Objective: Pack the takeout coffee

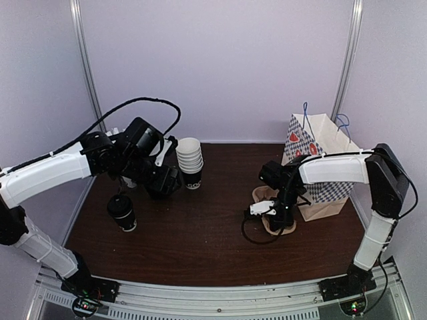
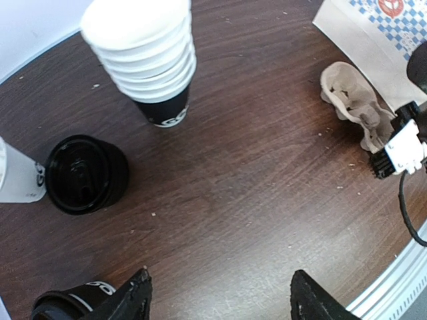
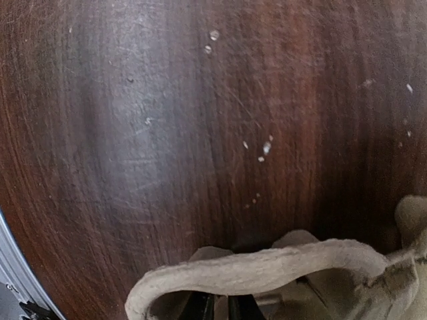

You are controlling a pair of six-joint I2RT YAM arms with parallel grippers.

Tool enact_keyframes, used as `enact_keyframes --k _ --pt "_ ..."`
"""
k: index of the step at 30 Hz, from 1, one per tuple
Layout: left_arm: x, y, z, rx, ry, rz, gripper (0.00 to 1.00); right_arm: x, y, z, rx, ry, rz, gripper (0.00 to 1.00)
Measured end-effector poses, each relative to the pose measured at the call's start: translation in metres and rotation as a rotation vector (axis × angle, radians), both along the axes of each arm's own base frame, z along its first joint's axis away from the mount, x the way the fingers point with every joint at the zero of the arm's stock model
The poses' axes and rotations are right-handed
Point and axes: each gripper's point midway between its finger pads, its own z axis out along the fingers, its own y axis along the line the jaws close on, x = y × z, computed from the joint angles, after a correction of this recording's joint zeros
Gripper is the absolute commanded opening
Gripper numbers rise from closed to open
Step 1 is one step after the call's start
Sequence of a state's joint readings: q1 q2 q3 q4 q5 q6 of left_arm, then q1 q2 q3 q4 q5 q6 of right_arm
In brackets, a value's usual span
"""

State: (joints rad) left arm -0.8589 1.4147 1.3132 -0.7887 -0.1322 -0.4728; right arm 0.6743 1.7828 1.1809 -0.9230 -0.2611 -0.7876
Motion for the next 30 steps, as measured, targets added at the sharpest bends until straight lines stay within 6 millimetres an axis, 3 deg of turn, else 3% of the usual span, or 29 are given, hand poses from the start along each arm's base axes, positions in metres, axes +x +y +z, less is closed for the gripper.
enact_keyframes --k 5,14,19,23,26,30 --pt "0.002 0.025 -0.003 0.021 -0.016 0.05 0.72 -0.013 0.025 -0.006 0.0 0.0 0.085 0.1" --pt "0.0 0.05 -0.008 0.039 -0.023 0.096 0.73 -0.02 0.114 0.001 0.082 -0.012 0.256 0.11" --pt "-0.004 0.062 -0.005 0.048 -0.034 0.113 0.73 -0.024 0.151 0.009 0.144 0.001 0.3 0.11" --pt "-0.007 0.069 -0.001 0.055 -0.047 0.11 0.75 -0.028 0.163 0.014 0.169 0.02 0.308 0.13" --pt "-0.009 0.067 0.001 0.058 -0.059 0.071 0.75 -0.033 0.158 0.021 0.166 0.039 0.299 0.21" --pt "-0.018 0.046 0.0 0.023 -0.039 -0.081 0.76 -0.034 0.146 0.058 0.207 0.009 0.27 0.36"
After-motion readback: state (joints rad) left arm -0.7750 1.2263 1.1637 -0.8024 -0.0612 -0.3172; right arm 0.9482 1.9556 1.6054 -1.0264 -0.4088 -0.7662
